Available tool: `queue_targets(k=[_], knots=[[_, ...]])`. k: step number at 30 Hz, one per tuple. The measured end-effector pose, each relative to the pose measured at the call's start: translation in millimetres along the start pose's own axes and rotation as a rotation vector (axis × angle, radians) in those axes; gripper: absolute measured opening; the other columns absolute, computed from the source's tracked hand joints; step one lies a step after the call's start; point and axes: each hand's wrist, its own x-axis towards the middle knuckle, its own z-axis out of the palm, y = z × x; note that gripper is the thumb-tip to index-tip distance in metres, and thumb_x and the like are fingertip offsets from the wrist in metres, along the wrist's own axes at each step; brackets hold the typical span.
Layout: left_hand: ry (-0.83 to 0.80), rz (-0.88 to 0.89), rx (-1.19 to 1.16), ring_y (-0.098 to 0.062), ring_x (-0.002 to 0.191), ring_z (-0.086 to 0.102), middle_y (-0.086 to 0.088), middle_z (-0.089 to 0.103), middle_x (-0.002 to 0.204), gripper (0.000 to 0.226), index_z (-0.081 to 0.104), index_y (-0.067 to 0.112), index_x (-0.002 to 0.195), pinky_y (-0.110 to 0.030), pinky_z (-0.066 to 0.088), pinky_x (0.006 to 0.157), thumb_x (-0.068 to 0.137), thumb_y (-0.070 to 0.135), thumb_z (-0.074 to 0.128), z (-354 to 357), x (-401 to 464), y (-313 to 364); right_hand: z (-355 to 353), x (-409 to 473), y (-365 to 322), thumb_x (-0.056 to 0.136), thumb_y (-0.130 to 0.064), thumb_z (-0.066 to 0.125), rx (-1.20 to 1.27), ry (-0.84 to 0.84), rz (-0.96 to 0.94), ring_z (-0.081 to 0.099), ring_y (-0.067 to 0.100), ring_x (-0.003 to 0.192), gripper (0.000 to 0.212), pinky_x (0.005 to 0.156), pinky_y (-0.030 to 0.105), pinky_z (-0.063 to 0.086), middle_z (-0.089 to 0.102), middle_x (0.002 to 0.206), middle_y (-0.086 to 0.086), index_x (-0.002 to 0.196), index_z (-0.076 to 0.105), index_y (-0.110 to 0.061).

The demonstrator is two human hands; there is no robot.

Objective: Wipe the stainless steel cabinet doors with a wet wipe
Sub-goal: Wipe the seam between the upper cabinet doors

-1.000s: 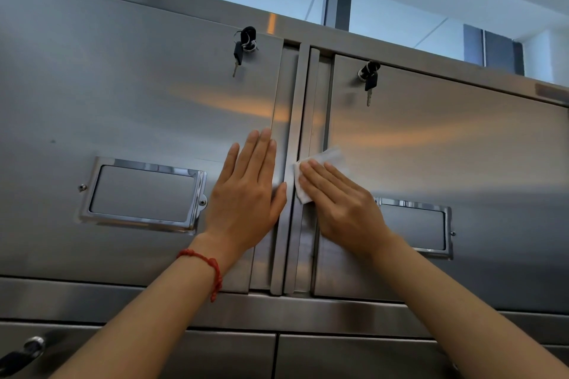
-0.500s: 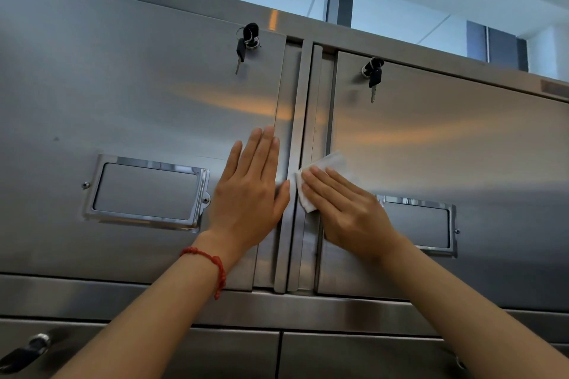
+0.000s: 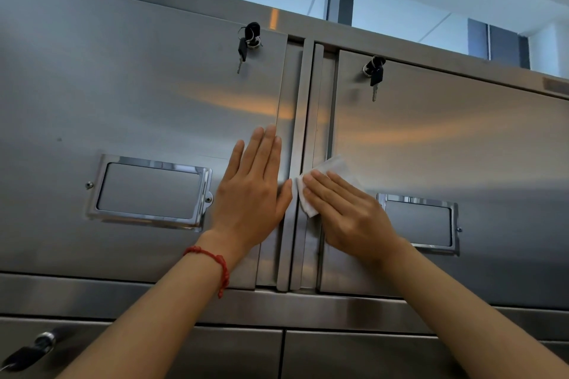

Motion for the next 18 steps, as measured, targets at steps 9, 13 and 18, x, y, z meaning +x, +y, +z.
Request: queue_targets(k=[9, 13, 18], knots=[[-0.006, -0.002, -0.009, -0.032, 0.141, 0.024, -0.022, 0.028, 0.150, 0.066, 0.033, -0.004, 0.142, -0.048, 0.024, 0.113, 0.101, 0.042, 0.009, 0.1, -0.7, -0.6, 2.1, -3.8, -11.5, 0.083, -0.007, 0.061, -0.013, 0.015, 0.048, 0.059, 0.034, 0.114, 0.031, 0.102, 0.043, 0.044, 0.063, 0.118, 0.024, 0.110, 0.067, 0.006], [-0.008, 0.001, -0.008, -0.031, 0.141, 0.024, -0.021, 0.027, 0.151, 0.066, 0.032, -0.004, 0.142, -0.048, 0.024, 0.113, 0.100, 0.043, 0.009, 1.5, -0.8, -1.0, 0.2, -2.4, -6.6, 0.084, -0.011, 0.062, -0.024, 0.004, 0.019, 0.059, 0.033, 0.114, 0.031, 0.102, 0.043, 0.042, 0.063, 0.118, 0.022, 0.110, 0.067, 0.005], [-0.002, 0.000, -0.013, -0.031, 0.141, 0.024, -0.021, 0.028, 0.150, 0.067, 0.033, -0.004, 0.142, -0.047, 0.023, 0.113, 0.100, 0.043, 0.009, 2.3, -0.9, -0.6, 1.3, -1.6, -8.0, 0.085, -0.009, 0.059, -0.014, 0.007, 0.060, 0.058, 0.033, 0.115, 0.031, 0.104, 0.043, 0.041, 0.062, 0.119, 0.023, 0.111, 0.067, 0.006]])
